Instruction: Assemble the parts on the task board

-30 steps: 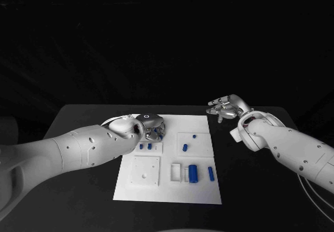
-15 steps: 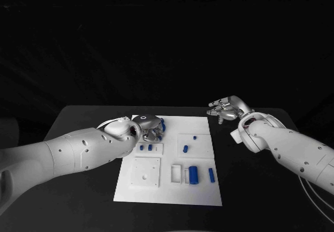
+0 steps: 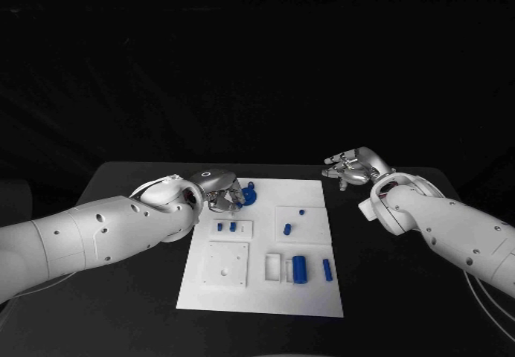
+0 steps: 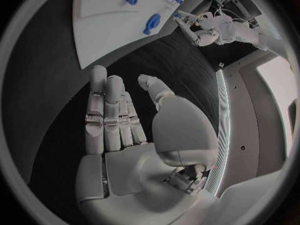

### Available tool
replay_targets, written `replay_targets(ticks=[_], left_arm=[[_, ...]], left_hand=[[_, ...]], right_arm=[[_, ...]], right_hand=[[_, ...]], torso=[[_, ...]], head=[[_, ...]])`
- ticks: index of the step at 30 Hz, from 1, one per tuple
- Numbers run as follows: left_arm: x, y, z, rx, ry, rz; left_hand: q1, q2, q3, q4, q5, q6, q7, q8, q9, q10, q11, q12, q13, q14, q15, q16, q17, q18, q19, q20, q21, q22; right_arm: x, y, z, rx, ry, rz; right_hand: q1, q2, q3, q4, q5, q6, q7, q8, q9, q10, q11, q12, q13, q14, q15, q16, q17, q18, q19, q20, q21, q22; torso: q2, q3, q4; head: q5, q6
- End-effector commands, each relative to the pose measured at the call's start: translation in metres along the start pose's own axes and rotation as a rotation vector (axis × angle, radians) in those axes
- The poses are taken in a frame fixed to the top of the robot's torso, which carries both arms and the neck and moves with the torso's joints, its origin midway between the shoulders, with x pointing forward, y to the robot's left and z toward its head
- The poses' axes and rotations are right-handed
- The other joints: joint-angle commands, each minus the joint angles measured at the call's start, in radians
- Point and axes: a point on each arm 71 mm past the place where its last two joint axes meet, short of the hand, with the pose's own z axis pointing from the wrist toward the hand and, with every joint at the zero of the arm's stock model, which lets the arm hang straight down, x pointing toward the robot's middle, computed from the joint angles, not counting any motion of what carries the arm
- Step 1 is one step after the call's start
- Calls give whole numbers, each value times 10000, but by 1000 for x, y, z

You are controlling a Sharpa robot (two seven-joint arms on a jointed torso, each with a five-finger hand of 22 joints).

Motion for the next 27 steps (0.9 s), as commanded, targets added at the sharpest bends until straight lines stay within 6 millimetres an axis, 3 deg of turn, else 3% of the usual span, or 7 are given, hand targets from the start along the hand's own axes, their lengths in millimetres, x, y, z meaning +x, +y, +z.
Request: replay_targets(ticks=[1, 27], left_arm=[[-1, 5, -4, -308, 63, -277], [10, 25, -4, -776, 411, -68]], left_hand=[[-8, 41, 3, -57, 4, 72, 15, 35, 3, 33, 24, 30, 7, 70, 5, -73, 13, 13, -25, -78, 37, 197], [60, 45, -29, -33, -7, 54, 20, 32, 0, 19, 30, 30, 8, 60, 5, -117, 39, 6, -60, -81, 58, 200]], right_arm=[[0, 0, 0, -77, 45, 3], [0, 1, 0, -94, 26, 6]], right_hand=[[-79, -25, 68, 18, 38, -29, 51, 1, 9, -12, 69, -33, -13, -59, 34, 48, -19, 114, 181, 64, -37, -18], [-77, -23, 73, 19, 43, -23, 49, 2, 10, -11, 70, -33, -13, -78, 37, 41, -33, 113, 169, 68, -43, -30]], torso=[[4, -8, -2], [14, 11, -28]], head=[[15, -1], [54, -20]])
